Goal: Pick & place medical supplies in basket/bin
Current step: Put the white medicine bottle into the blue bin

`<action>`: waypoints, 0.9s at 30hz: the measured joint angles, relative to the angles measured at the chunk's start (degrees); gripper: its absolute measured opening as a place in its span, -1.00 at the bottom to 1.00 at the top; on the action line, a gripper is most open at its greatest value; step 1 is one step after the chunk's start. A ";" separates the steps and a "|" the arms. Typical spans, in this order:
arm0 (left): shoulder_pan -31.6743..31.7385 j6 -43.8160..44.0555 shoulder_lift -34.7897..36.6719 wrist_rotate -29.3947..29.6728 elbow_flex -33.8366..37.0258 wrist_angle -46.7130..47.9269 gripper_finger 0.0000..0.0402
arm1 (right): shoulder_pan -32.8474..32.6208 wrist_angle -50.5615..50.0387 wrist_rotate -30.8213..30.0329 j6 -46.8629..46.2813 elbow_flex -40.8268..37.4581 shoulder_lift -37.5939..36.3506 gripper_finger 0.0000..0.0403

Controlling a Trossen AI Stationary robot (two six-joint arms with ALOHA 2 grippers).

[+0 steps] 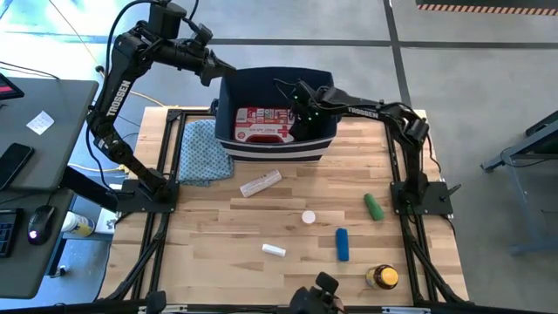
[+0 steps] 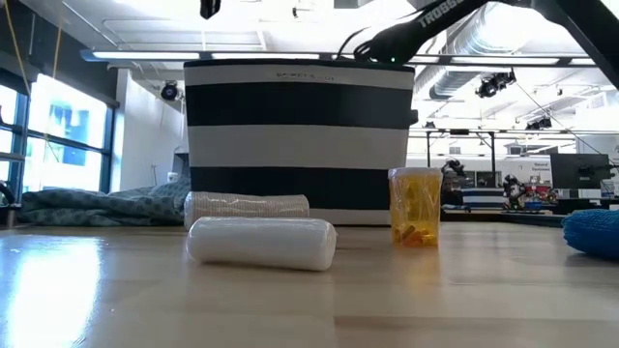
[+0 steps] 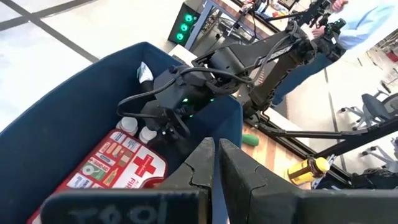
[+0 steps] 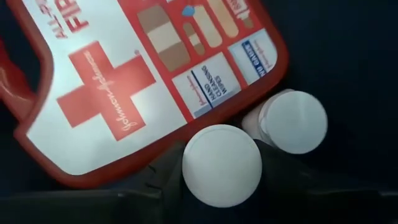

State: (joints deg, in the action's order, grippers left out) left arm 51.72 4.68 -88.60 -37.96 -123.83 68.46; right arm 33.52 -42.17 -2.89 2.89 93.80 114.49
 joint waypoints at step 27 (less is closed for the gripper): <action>0.00 1.85 0.00 0.18 0.00 1.14 -0.70 | 1.96 3.42 0.86 -0.03 0.00 1.20 -0.12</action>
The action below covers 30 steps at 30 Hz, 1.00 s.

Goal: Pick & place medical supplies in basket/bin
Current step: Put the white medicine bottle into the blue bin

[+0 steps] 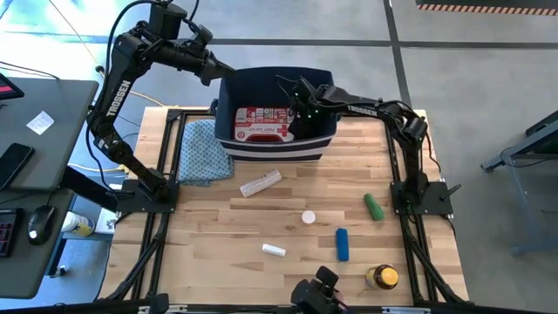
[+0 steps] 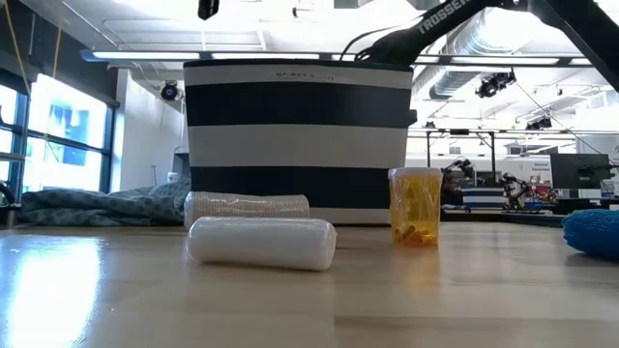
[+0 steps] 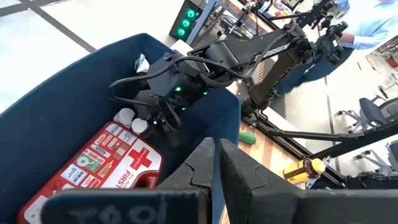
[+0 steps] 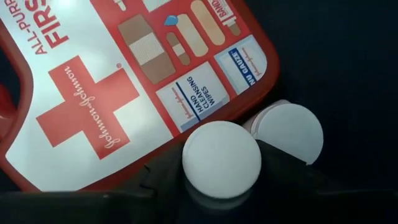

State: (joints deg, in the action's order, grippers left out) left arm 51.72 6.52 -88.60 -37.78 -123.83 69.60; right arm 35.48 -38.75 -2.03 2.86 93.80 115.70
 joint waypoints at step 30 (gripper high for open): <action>-0.02 4.22 -0.44 2.40 0.07 -3.78 -0.70 | 0.04 0.82 3.51 -1.55 0.00 0.02 -0.05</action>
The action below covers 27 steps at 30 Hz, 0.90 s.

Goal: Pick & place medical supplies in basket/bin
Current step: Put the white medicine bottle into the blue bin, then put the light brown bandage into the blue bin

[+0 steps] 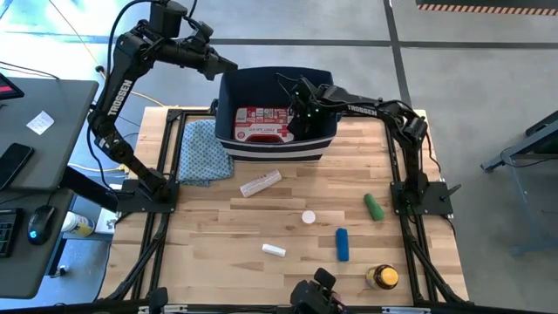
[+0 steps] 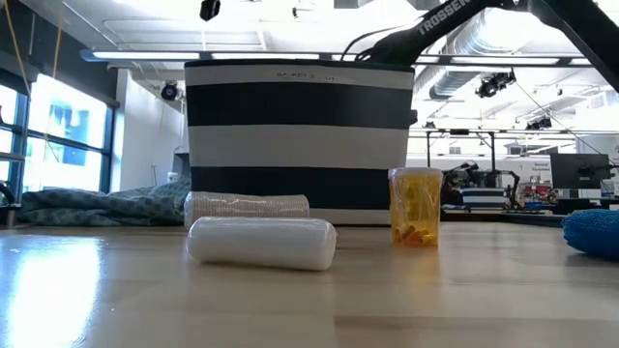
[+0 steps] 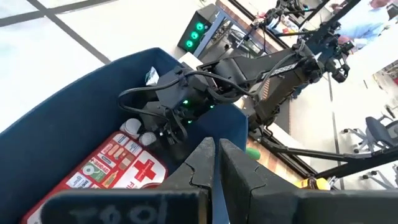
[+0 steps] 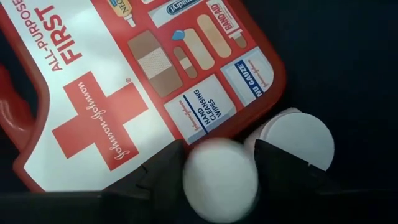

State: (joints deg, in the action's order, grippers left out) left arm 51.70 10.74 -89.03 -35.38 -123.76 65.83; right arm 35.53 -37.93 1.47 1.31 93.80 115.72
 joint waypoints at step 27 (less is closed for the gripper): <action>0.00 -0.42 0.00 0.00 -0.04 -0.03 -0.70 | -0.11 2.55 0.50 -1.98 0.00 -6.17 0.10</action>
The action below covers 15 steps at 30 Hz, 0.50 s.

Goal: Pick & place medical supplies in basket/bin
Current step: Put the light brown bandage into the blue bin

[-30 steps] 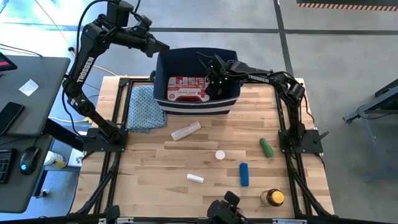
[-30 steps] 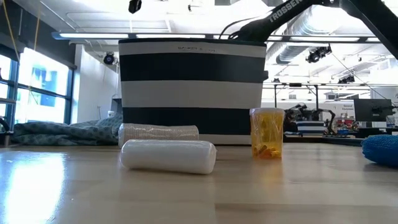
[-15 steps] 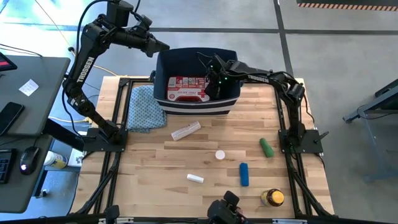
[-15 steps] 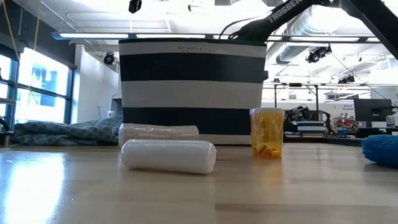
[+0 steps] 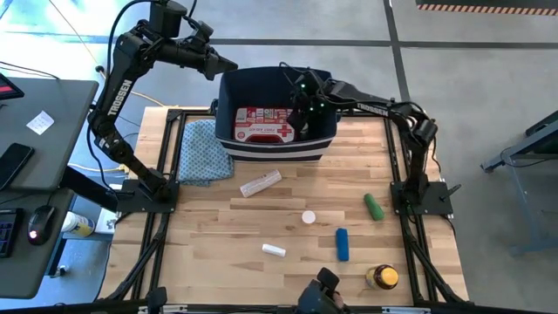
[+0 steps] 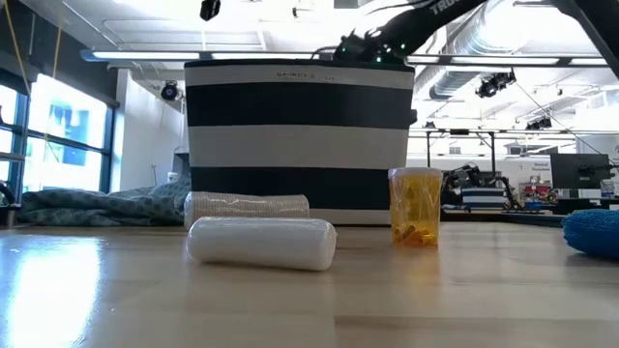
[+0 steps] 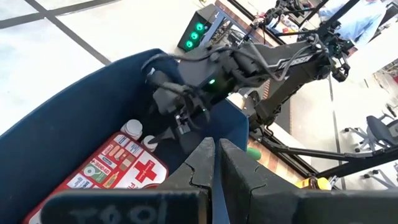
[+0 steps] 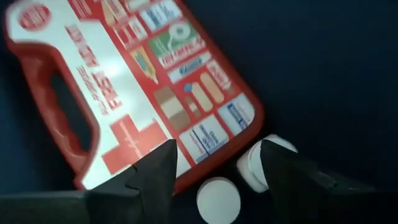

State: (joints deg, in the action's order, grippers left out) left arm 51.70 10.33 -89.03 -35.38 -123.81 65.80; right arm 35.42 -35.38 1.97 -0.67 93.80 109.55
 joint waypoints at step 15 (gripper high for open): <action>0.02 -2.90 0.00 -3.91 -0.02 -3.82 -0.70 | -0.22 3.44 -0.15 -4.73 0.00 -9.68 0.05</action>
State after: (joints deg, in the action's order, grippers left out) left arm 51.72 7.43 -89.03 -39.29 -123.83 61.98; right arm 35.20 -31.94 1.83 -5.40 93.80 99.88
